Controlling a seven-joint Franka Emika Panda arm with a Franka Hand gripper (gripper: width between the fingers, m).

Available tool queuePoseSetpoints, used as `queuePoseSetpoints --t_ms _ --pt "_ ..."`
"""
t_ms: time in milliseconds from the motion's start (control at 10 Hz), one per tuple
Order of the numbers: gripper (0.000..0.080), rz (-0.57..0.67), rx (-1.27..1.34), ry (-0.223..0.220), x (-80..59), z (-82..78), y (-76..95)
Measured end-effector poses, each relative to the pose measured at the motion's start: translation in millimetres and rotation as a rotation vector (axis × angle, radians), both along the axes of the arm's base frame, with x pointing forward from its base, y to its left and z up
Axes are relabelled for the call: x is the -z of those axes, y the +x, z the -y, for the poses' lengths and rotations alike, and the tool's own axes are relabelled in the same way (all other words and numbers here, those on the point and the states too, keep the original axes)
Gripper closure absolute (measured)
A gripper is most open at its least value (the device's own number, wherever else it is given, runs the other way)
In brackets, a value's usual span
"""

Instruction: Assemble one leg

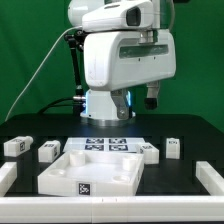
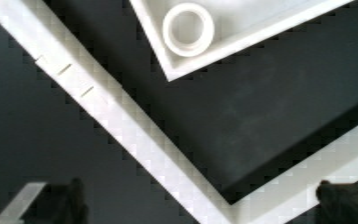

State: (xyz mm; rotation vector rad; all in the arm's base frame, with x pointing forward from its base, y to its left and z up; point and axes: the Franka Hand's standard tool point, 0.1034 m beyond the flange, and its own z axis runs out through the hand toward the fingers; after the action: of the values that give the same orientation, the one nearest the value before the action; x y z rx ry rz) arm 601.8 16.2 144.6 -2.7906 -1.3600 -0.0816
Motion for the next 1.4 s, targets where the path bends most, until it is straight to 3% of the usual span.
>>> queuePoseSetpoints --t_ms 700,1000,1200,1300,1400 --pt "0.0150 0.003 -0.012 -0.002 1.6 1.3 -1.4" --pt "0.0150 -0.007 -0.011 -0.008 24.7 2.7 -37.8" --pt "0.0150 -0.024 -0.039 -0.010 44.4 13.8 -58.8" --pt "0.0150 -0.039 -0.031 -0.011 50.4 20.9 -65.8" --pt "0.0150 -0.033 -0.032 -0.010 48.1 18.1 -63.2"
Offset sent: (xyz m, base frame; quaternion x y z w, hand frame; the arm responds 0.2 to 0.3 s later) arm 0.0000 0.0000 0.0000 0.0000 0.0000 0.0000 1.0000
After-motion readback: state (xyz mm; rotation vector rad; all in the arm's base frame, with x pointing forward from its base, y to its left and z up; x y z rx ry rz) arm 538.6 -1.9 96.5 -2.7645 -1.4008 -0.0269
